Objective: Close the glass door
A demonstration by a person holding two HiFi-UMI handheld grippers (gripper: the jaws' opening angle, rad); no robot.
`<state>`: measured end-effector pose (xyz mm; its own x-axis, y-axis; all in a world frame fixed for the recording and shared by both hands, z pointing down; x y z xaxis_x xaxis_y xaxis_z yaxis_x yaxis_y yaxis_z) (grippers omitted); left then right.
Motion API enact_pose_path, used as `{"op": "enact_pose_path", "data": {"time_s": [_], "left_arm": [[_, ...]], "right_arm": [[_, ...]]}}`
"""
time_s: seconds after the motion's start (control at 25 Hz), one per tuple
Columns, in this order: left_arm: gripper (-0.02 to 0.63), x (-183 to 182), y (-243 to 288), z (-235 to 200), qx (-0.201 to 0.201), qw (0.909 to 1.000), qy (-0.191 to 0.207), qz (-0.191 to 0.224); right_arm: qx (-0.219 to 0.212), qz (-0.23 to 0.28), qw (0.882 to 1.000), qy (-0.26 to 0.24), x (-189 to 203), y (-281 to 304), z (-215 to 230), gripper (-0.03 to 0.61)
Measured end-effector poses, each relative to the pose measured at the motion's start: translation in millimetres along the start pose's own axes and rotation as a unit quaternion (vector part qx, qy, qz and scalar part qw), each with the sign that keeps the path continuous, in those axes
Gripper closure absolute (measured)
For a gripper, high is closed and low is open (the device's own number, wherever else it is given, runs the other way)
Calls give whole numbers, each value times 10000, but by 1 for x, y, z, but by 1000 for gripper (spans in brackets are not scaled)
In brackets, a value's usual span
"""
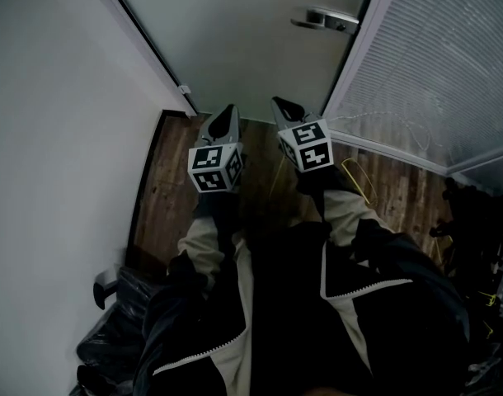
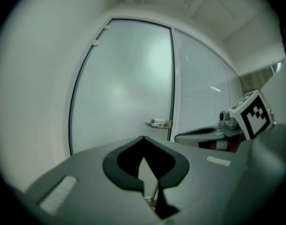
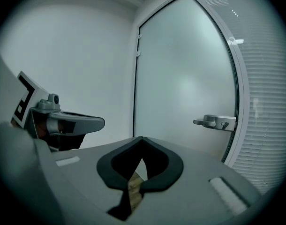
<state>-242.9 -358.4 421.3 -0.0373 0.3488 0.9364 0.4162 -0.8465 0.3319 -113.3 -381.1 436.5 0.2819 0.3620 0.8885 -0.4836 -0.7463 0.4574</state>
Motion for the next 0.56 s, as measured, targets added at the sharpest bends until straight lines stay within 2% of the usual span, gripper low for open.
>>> {"op": "enact_pose_path", "data": {"time_s": [0.56], "left_arm": [[614,0,-18,-4,-66,9999,144,-2]], "right_arm": [[-76,8,10000,-18,-1,-6,-23,578]]}}
Point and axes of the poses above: the fingertips, and each gripper's own axes: y forward along the fingers, z to its right, x out of its underside, the point moved 4 cm from there along -y, backward along the fingers, and after that the axes turned 12 degrees about -z, right-handed, at the moved point
